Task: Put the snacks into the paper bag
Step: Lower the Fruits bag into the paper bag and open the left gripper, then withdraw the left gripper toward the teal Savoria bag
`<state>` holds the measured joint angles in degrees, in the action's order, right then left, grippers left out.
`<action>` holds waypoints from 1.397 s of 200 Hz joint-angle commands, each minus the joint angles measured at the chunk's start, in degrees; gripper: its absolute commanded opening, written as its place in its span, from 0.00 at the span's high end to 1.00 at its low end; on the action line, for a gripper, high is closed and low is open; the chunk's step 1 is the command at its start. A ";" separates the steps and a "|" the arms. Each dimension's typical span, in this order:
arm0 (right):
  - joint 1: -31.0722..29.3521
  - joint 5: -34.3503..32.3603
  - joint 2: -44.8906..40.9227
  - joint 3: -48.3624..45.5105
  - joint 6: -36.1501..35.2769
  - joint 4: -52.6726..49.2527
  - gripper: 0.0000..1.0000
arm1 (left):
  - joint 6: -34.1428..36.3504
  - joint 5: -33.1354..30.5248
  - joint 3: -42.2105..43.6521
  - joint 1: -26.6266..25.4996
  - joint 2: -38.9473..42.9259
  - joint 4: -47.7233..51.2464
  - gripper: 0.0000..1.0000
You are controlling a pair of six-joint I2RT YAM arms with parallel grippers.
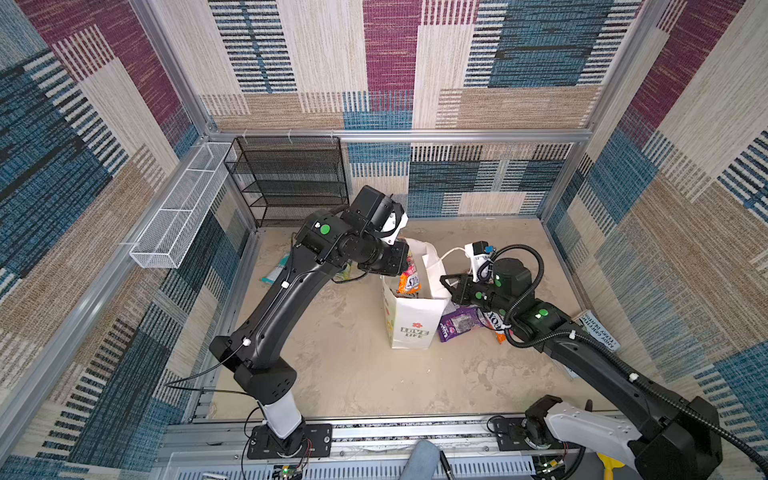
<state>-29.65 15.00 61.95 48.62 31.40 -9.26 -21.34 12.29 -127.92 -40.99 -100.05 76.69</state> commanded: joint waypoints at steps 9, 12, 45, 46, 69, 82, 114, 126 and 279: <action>-0.09 0.13 -0.60 -0.06 -0.55 1.36 1.00 | 2.88 0.99 -1.06 -0.13 -1.96 1.27 1.00; -0.15 0.19 -0.58 -0.02 -0.55 1.42 1.00 | 2.96 1.18 -1.10 -0.14 -2.20 1.27 1.00; -0.23 0.44 -1.07 0.27 -0.37 1.09 1.00 | 3.67 1.63 -1.44 -0.07 -3.63 1.47 1.00; -0.32 0.45 -1.10 0.26 -0.37 1.08 1.00 | 3.67 1.61 -1.45 -0.11 -3.69 1.51 1.00; -0.33 0.14 -1.40 0.25 -0.28 1.09 1.00 | 3.85 1.50 -1.74 -0.14 -5.20 2.11 1.00; -0.45 0.30 -1.37 0.27 -0.37 1.23 1.00 | 3.72 1.84 -1.72 -0.09 -6.07 2.12 1.00; -0.59 0.55 -1.28 0.27 -0.37 1.17 1.00 | 3.25 2.16 -1.69 -0.08 -7.94 2.08 1.00; -0.68 0.55 -1.35 0.25 -0.37 1.23 1.00 | 2.99 2.36 -1.71 -0.06 -8.55 2.07 0.99; -1.03 -0.14 -0.17 -0.19 -0.27 1.91 1.00 | -0.91 9.24 -6.42 -0.25 -3.13 -0.84 0.39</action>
<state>-30.57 15.00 61.41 48.60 31.42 -8.84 -20.01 18.50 -133.49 -41.25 -106.08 78.56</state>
